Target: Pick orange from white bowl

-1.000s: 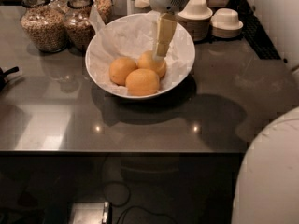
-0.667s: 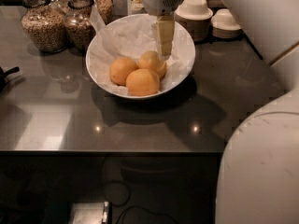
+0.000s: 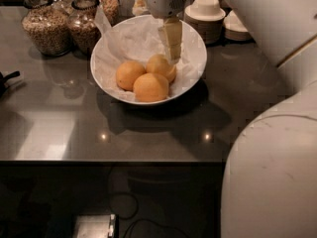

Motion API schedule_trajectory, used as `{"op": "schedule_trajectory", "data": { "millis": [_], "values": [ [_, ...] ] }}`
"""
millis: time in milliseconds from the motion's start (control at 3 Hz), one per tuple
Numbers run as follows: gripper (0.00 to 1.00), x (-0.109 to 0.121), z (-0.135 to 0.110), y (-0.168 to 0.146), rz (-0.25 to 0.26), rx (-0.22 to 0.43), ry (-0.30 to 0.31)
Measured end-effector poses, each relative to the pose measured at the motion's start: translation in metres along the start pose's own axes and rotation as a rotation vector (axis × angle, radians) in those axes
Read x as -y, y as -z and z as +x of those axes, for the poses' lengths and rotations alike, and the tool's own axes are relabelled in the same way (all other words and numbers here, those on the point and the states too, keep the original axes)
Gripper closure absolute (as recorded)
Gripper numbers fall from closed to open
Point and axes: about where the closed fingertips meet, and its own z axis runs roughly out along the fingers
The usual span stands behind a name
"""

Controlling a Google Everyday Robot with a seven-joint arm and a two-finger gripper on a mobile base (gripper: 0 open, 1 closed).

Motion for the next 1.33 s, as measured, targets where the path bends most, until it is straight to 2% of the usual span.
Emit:
{"op": "schedule_trajectory", "data": {
  "millis": [333,667,1000,1333],
  "values": [
    [0.00,0.002,-0.007,-0.007,-0.066,-0.038,0.189],
    [0.00,0.008,-0.008,-0.010,-0.046,-0.036,0.240],
    [0.00,0.008,-0.008,-0.010,-0.046,-0.035,0.240],
    [0.00,0.011,0.006,-0.025,-0.040,0.012,0.177]
  ]
}}
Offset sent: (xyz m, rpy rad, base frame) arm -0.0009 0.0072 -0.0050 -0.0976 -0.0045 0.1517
